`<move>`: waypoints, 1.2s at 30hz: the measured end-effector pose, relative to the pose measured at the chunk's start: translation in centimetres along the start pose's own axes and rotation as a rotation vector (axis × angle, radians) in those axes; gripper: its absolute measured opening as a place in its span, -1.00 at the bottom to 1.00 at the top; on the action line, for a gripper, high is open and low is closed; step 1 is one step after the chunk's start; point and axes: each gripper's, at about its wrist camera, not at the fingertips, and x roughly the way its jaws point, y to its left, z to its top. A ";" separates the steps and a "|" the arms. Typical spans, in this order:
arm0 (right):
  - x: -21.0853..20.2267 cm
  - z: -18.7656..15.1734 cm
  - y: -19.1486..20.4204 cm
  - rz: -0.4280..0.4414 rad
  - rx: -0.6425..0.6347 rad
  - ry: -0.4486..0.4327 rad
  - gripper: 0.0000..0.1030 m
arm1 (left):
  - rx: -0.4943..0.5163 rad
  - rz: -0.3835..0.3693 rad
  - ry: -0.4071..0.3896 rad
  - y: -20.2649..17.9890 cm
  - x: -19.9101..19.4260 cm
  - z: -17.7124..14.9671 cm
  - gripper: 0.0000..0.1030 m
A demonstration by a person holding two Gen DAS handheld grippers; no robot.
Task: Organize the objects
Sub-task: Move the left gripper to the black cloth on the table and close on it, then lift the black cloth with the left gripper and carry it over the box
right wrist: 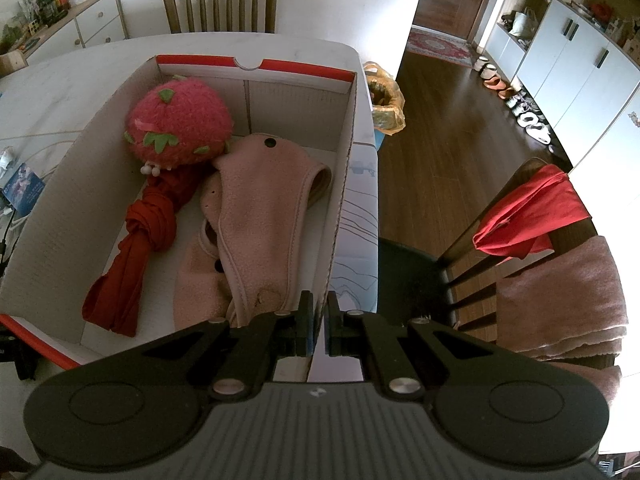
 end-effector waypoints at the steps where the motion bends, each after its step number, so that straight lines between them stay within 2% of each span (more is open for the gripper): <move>1: 0.0 0.0 0.0 0.000 0.000 0.000 -0.91 | 0.004 -0.001 -0.001 0.0 0.0 0.0 0.31; 4: 0.0 0.0 0.0 0.000 0.001 0.000 -0.91 | 0.012 0.001 -0.005 -0.3 -0.2 0.0 0.11; 7: 0.0 0.1 0.0 0.001 0.003 0.000 -0.91 | 0.016 -0.001 -0.009 -0.3 -0.4 0.1 -0.21; 9: 0.0 0.1 0.1 0.000 0.002 0.000 -0.91 | 0.019 -0.012 -0.011 -0.3 -0.5 0.2 -0.57; 14: 0.0 0.1 0.1 0.000 0.002 0.000 -0.91 | 0.030 -0.015 -0.021 -0.4 -0.9 0.1 -0.86; 29: 0.0 0.1 0.2 0.000 0.010 -0.004 -0.91 | 0.037 -0.039 -0.132 0.6 -4.9 1.6 -0.90; 36: 0.0 0.2 0.4 0.001 0.011 -0.005 -0.91 | 0.037 -0.080 -0.223 0.6 -8.4 3.4 -0.91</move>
